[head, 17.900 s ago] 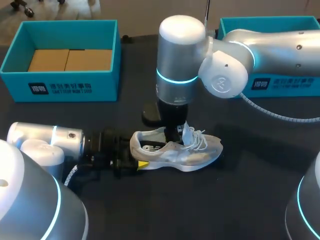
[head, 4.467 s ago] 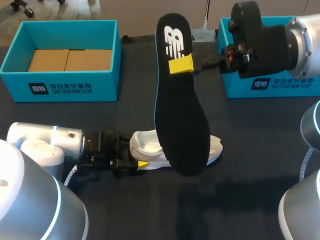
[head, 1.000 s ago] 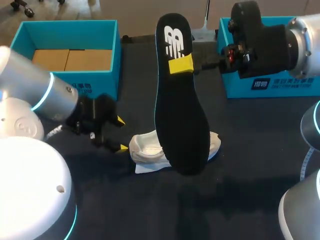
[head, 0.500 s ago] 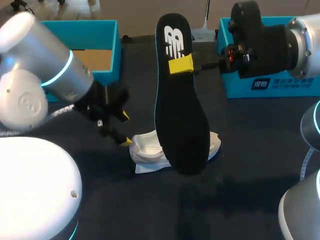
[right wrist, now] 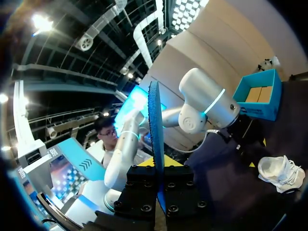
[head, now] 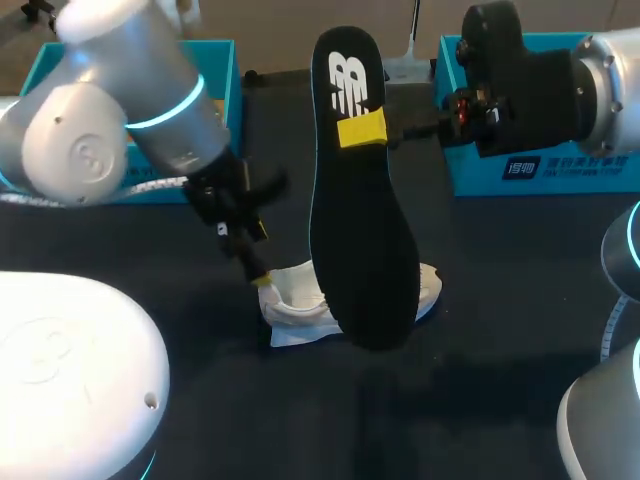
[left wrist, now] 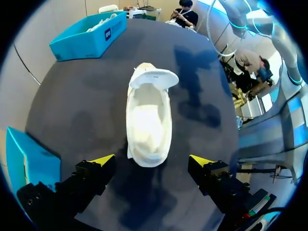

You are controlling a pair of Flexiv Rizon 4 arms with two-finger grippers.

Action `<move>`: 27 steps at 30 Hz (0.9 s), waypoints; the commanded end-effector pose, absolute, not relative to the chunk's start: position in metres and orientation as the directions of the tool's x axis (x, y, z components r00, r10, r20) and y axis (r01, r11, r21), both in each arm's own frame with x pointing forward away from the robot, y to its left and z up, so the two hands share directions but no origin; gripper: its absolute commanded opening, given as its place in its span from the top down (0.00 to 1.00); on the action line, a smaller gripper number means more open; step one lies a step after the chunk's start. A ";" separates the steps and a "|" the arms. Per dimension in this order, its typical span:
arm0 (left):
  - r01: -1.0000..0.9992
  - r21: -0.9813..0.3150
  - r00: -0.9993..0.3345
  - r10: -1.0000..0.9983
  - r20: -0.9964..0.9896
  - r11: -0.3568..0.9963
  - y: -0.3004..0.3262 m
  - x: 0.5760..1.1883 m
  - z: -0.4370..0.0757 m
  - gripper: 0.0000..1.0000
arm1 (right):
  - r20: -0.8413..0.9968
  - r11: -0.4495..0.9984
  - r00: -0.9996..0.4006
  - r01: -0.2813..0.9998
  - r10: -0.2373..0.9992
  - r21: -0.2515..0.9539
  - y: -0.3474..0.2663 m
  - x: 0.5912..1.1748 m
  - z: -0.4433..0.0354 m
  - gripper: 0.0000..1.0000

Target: Take the shoe out of the shoebox, open the shoe tongue, remove and reinsert the insole, then place the shoe into the shoebox

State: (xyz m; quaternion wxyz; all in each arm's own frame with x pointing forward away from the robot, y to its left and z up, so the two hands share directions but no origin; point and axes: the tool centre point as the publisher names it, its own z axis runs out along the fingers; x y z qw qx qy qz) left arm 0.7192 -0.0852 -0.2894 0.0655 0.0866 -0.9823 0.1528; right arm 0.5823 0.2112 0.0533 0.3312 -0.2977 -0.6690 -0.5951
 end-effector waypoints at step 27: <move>-0.266 0.044 -0.964 -0.267 0.021 0.963 -0.095 0.717 -0.297 0.00 | 0.798 0.116 -0.603 0.793 0.004 0.598 0.215 0.584 0.053 1.00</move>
